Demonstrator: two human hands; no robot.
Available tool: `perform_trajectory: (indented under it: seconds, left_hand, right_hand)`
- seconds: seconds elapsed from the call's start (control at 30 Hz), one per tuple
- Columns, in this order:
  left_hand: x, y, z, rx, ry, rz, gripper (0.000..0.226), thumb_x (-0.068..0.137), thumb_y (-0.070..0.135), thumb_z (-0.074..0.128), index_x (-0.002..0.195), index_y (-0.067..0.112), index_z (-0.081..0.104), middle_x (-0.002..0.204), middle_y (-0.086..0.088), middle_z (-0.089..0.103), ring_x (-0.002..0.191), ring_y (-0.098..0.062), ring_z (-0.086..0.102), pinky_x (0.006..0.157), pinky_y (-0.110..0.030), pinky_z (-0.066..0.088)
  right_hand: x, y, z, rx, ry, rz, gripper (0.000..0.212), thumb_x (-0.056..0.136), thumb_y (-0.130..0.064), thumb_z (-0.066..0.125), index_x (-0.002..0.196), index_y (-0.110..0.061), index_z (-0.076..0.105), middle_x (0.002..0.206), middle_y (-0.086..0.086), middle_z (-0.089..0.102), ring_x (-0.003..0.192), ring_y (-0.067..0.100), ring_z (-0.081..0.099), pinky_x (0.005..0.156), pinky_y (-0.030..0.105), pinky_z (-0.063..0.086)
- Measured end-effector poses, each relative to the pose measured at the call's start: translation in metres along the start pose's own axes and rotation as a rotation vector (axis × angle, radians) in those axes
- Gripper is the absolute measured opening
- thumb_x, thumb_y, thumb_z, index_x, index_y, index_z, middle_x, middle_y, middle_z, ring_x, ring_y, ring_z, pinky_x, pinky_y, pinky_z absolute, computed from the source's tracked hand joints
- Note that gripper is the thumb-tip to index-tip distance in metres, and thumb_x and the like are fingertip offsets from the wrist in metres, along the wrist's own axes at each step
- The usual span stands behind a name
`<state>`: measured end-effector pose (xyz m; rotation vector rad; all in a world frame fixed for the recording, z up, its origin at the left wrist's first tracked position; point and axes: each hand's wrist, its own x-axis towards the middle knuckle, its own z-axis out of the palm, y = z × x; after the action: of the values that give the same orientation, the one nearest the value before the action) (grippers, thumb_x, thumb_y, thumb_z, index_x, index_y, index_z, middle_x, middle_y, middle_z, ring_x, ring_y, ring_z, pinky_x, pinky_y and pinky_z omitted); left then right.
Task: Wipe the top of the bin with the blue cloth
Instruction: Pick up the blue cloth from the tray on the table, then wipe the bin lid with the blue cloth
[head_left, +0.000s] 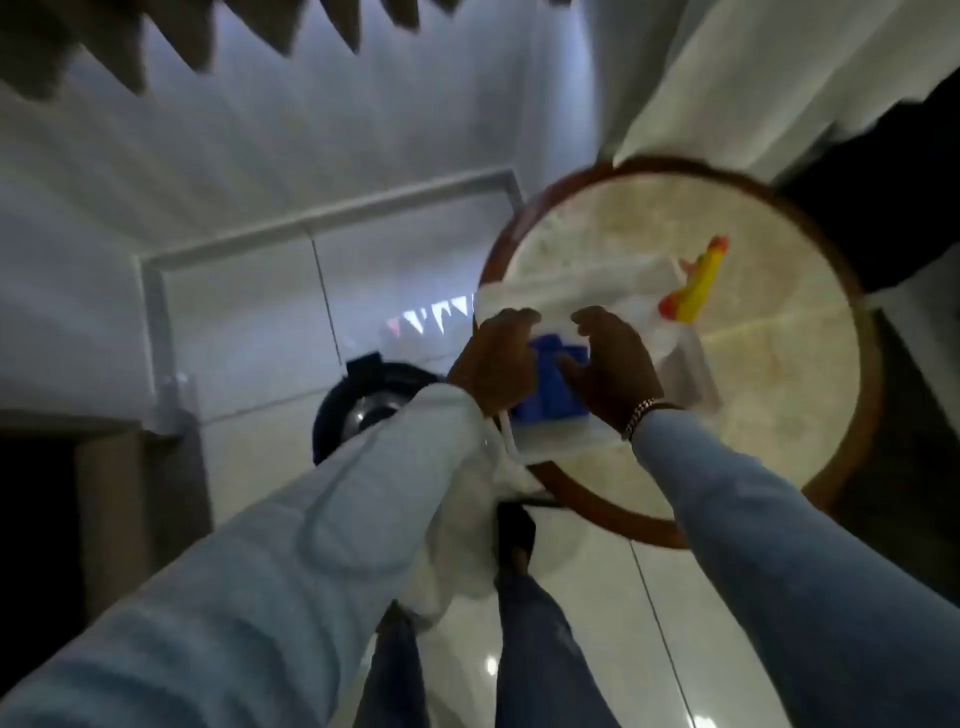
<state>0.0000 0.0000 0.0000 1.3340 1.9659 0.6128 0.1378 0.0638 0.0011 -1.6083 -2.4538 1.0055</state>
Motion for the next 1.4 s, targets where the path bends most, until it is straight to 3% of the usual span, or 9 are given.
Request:
perform_trajectory:
  seconds: [0.1,0.33,0.53,0.7,0.9,1.07,1.13,1.23,1.4]
  left_hand:
    - [0.031,-0.015,0.035,0.122,-0.213,-0.064,0.037,0.083,0.013,0.06,0.117,0.001,0.055,0.121,-0.022,0.058,0.114,-0.037,0.056,0.096,-0.043,0.047]
    - [0.077,-0.041,0.076,0.471,-0.248,0.037,0.047,0.082,0.029,0.065,0.121,0.008,0.049,0.124,-0.019,0.052,0.109,-0.038,0.054,0.089,-0.047,0.046]
    - [0.059,-0.032,0.053,-0.015,-0.202,0.07,0.038,0.074,0.0,0.066,0.111,0.001,0.058,0.11,-0.021,0.062,0.1,-0.032,0.061,0.09,-0.043,0.05]
    - [0.017,-0.034,-0.004,-0.34,-0.111,0.208,0.039,0.077,-0.008,0.066,0.115,-0.003,0.061,0.11,-0.019,0.068,0.104,-0.025,0.063,0.092,-0.024,0.049]
    - [-0.029,-0.132,-0.05,-0.482,-0.008,0.174,0.046,0.076,-0.001,0.073,0.119,0.007,0.059,0.107,-0.001,0.066,0.101,-0.006,0.064,0.088,-0.018,0.052]
    - [-0.057,-0.263,-0.019,-0.326,0.277,-0.057,0.069,0.077,0.02,0.075,0.138,0.014,0.044,0.132,-0.007,0.059,0.123,-0.013,0.054,0.107,-0.035,0.044]
    - [-0.069,-0.317,-0.001,-0.175,0.157,-0.202,0.102,0.071,0.037,0.079,0.151,0.02,0.018,0.158,-0.01,0.025,0.141,-0.015,0.022,0.118,-0.037,0.022]
    - [-0.088,-0.385,0.034,0.031,-0.107,-0.181,0.139,0.059,0.052,0.082,0.147,0.02,-0.02,0.161,-0.008,-0.016,0.146,-0.019,-0.018,0.121,-0.047,-0.001]
    - [-0.092,-0.42,0.069,0.015,-0.102,-0.117,0.145,0.055,0.063,0.078,0.145,0.019,-0.026,0.159,-0.002,-0.025,0.144,-0.016,-0.026,0.119,-0.037,-0.009]
  right_hand:
    - [0.011,0.028,0.036,0.0,-0.095,0.177,0.062,0.075,-0.04,0.073,0.121,-0.007,0.047,0.12,0.017,0.055,0.11,0.035,0.053,0.093,0.042,0.047]
    - [0.028,0.053,0.086,0.101,0.053,0.333,0.069,0.069,-0.031,0.077,0.123,-0.006,0.042,0.118,0.018,0.053,0.099,0.036,0.058,0.079,0.04,0.049]
    - [0.027,0.049,0.062,0.105,-0.027,0.267,0.034,0.072,-0.031,0.078,0.095,-0.012,0.061,0.083,0.003,0.059,0.077,0.022,0.058,0.066,0.028,0.04]
    - [0.003,0.004,0.028,0.745,-0.094,0.263,0.023,0.069,-0.009,0.076,0.085,-0.019,0.063,0.088,0.006,0.07,0.085,0.028,0.069,0.077,0.047,0.056]
    - [-0.002,-0.059,0.105,1.288,-0.522,0.281,0.037,0.068,-0.005,0.065,0.104,-0.014,0.065,0.094,0.008,0.075,0.085,0.022,0.071,0.073,0.037,0.06]
    - [0.018,-0.069,0.218,0.875,-0.265,0.3,0.022,0.083,-0.001,0.061,0.095,-0.019,0.06,0.085,-0.003,0.064,0.076,0.011,0.064,0.056,0.019,0.055]
    - [0.032,-0.059,0.252,0.64,-0.086,0.097,0.02,0.086,-0.004,0.059,0.089,-0.024,0.06,0.081,-0.004,0.064,0.076,0.006,0.063,0.066,0.022,0.055]
    - [0.049,-0.041,0.304,0.298,0.02,-0.181,0.03,0.09,-0.009,0.057,0.121,-0.01,0.057,0.099,0.003,0.069,0.088,0.005,0.063,0.081,0.017,0.05]
    - [0.039,-0.005,0.364,-0.186,-0.158,-0.468,0.075,0.082,-0.028,0.065,0.143,-0.001,0.031,0.153,0.02,0.03,0.144,0.037,0.023,0.116,0.056,0.024]
